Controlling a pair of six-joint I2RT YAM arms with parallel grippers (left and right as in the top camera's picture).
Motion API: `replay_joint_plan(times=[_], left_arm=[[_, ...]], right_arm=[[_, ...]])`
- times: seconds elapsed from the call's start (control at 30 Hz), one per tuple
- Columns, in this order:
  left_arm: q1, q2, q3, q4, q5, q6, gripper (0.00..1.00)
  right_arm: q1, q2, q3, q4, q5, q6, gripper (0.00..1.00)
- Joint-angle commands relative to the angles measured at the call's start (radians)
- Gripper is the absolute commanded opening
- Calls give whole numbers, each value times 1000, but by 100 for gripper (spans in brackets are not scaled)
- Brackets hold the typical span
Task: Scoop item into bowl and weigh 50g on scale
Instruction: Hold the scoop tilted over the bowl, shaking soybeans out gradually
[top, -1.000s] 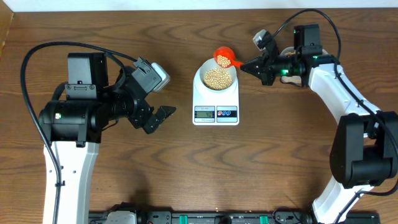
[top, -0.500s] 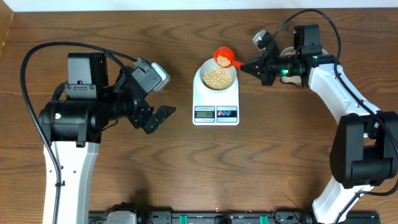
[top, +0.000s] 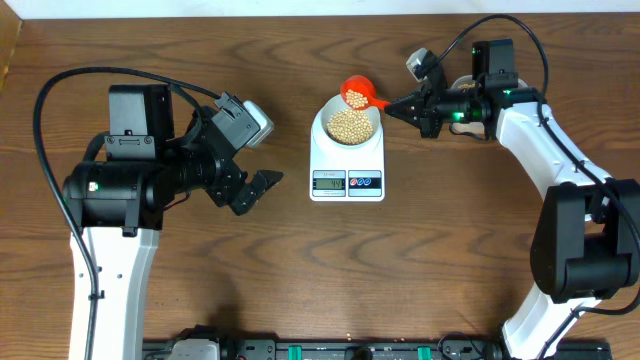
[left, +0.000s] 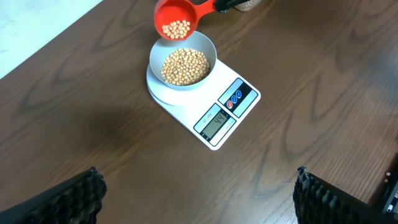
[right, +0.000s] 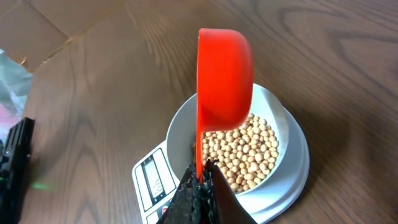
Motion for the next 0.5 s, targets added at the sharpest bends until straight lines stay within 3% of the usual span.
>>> replay_joint_plan(times=[0.0,0.13,0.27,0.37,0.47], left_arm=[[4,-1,18,0,16,-2,98],[4,-1,18,0,16,-2,98],[4,-1,18,0,16,-2,98],[4,-1,18,0,16,-2,98],[4,-1,18,0,16,-2,98]], right_arm=[[8,11,-3,-10,89,-15,1],[4,12,-3,4,-69,-16,1],[10,11,-3,-8,94,-15,1],[6,10,-3,6,9,-15,1],[11,8,-3,3,46,-14,1]])
